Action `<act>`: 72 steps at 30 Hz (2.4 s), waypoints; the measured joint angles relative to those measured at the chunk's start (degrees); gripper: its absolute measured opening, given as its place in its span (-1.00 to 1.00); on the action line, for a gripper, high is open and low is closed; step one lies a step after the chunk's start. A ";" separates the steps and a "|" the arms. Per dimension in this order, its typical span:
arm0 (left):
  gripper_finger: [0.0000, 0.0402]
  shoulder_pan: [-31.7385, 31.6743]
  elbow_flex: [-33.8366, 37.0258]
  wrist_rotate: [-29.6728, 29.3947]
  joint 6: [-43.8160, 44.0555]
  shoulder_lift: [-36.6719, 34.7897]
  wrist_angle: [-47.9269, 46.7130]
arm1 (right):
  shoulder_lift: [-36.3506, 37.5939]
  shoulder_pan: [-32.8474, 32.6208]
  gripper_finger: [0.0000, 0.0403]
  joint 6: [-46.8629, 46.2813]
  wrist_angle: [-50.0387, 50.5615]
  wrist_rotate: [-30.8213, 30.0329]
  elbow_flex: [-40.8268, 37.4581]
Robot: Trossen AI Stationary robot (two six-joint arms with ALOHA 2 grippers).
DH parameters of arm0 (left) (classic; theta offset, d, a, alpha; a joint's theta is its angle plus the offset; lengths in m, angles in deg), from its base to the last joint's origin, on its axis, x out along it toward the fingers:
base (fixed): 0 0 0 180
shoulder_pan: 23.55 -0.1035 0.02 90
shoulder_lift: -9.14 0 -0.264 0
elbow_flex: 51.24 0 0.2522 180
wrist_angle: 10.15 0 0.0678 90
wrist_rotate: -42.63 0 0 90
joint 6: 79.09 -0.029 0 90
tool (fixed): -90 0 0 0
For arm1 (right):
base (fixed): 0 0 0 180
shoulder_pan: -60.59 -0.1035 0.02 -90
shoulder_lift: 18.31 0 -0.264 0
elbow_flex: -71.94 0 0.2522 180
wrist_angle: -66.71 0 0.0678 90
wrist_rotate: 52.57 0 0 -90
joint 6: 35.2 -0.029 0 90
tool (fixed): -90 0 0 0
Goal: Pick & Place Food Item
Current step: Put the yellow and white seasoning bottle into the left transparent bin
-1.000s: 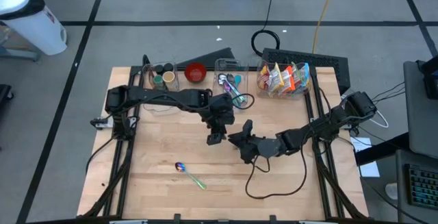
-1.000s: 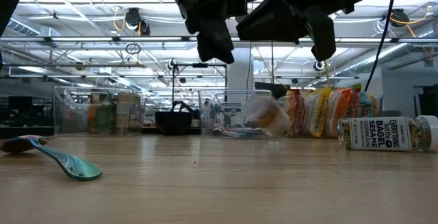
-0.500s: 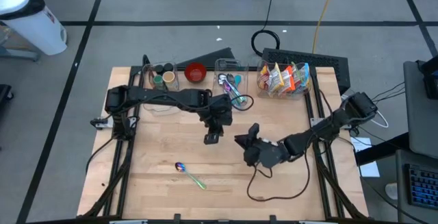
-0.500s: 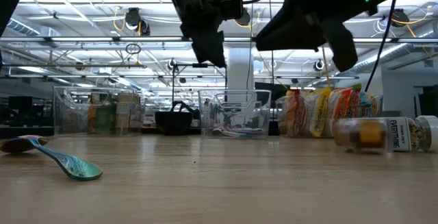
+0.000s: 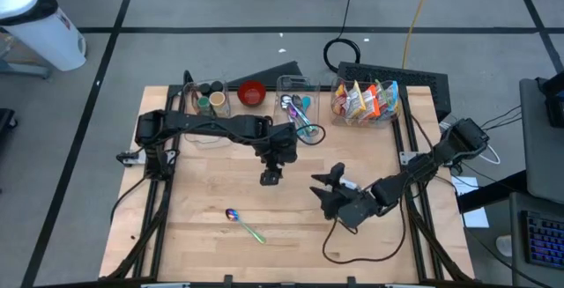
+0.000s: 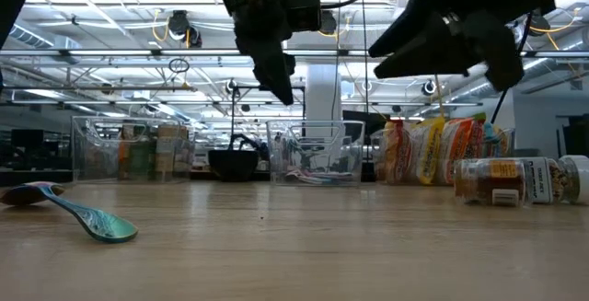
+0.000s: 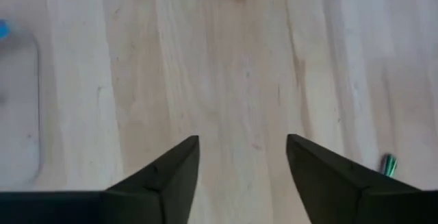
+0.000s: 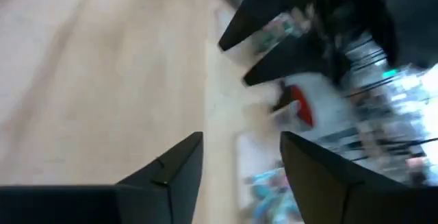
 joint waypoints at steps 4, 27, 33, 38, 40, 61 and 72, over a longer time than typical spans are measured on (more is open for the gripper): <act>0.29 0.01 0.00 -2.60 -0.73 0.00 -2.62 | 3.41 0.93 0.04 -14.59 8.38 15.61 0.02; 0.40 14.57 23.21 -5.22 17.98 -0.02 47.77 | 3.34 7.47 0.01 -44.43 39.91 46.53 7.86; 0.40 19.02 23.21 -10.28 18.67 -0.02 52.62 | 0.64 7.75 0.01 -50.26 41.87 50.06 7.82; 0.40 21.43 23.21 -13.10 19.94 -0.02 54.74 | 0.64 7.95 0.01 -51.90 42.53 48.55 7.46; 0.40 22.11 23.21 -14.03 20.26 -0.02 54.89 | 0.64 8.05 0.01 -51.93 43.26 47.78 7.44; 0.40 22.56 23.21 -17.90 20.79 -0.02 58.04 | 0.69 8.11 0.01 -56.55 42.02 47.23 1.28; 0.40 22.45 23.21 -17.88 21.59 -0.02 57.98 | 0.59 9.19 0.01 -56.21 42.25 48.64 1.22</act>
